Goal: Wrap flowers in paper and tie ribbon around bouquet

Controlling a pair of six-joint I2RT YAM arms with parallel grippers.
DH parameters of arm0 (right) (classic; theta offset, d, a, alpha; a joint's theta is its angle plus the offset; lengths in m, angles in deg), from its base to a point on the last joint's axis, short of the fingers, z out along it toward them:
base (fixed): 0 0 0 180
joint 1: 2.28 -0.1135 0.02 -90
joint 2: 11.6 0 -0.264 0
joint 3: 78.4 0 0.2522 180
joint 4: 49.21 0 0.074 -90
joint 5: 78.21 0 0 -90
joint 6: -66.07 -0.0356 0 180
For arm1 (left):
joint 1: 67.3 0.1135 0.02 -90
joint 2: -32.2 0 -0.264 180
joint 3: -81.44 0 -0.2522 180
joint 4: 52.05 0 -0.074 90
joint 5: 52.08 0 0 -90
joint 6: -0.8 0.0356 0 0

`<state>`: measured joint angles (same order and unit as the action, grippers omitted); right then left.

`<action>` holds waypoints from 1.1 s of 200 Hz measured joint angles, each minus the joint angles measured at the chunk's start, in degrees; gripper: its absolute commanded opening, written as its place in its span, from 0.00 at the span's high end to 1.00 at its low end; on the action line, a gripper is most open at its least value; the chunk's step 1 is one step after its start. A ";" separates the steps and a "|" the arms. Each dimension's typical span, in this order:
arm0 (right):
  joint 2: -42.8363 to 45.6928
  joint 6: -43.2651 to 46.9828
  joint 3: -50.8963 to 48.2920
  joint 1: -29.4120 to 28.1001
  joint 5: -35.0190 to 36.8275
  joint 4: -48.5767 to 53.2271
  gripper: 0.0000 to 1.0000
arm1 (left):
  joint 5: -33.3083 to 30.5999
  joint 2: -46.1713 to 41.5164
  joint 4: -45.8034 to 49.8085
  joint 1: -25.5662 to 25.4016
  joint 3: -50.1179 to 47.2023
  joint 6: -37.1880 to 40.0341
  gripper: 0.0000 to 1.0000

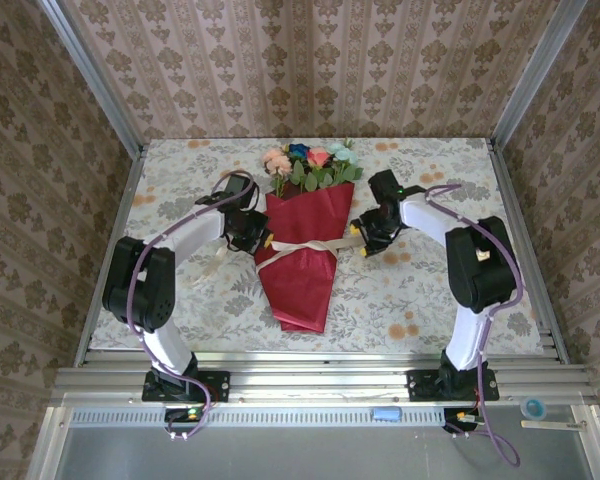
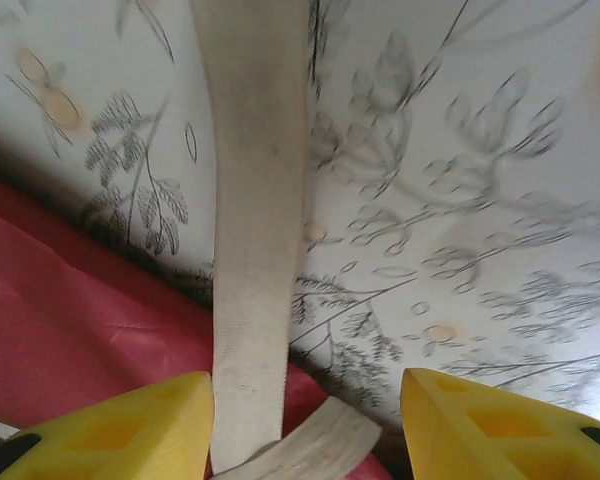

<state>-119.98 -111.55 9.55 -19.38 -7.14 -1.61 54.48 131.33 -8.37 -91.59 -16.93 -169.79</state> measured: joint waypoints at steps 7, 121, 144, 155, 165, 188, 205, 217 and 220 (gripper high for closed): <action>-0.72 -1.33 0.07 -0.61 -0.42 -0.72 0.51 | -0.02 0.00 0.00 0.00 0.00 0.07 1.00; -4.85 -9.53 4.00 -2.27 -0.37 -2.45 0.51 | 0.00 -1.25 0.00 0.00 0.00 0.90 1.00; -4.50 -9.73 4.00 -2.27 0.17 -1.53 0.48 | 0.02 -1.38 0.00 0.00 0.00 0.90 1.00; -4.52 -9.90 4.00 -2.27 0.17 -1.11 0.48 | 0.00 -1.38 0.00 0.00 0.00 0.92 1.00; -4.63 -10.08 4.04 -2.27 0.11 -0.87 0.48 | 0.00 -1.38 0.02 0.00 0.00 1.07 1.00; -6.62 -10.32 5.68 -2.29 0.02 -0.74 0.50 | 0.02 -1.38 0.00 0.00 0.00 1.29 1.00; -8.79 -10.34 7.67 -2.34 0.00 -0.46 0.53 | 0.00 -1.38 0.00 0.00 0.00 1.31 1.00; -9.68 -10.40 8.74 -2.58 0.00 -0.31 0.56 | 0.00 -1.38 -0.02 0.00 -0.04 1.31 1.00; -9.79 -10.38 9.01 -2.62 0.00 -0.24 0.58 | 0.00 -1.38 0.00 0.00 -0.04 1.29 1.00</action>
<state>-129.77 -121.93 18.55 -22.01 -7.14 -1.85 54.48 129.96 -8.37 -91.59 -16.97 -168.50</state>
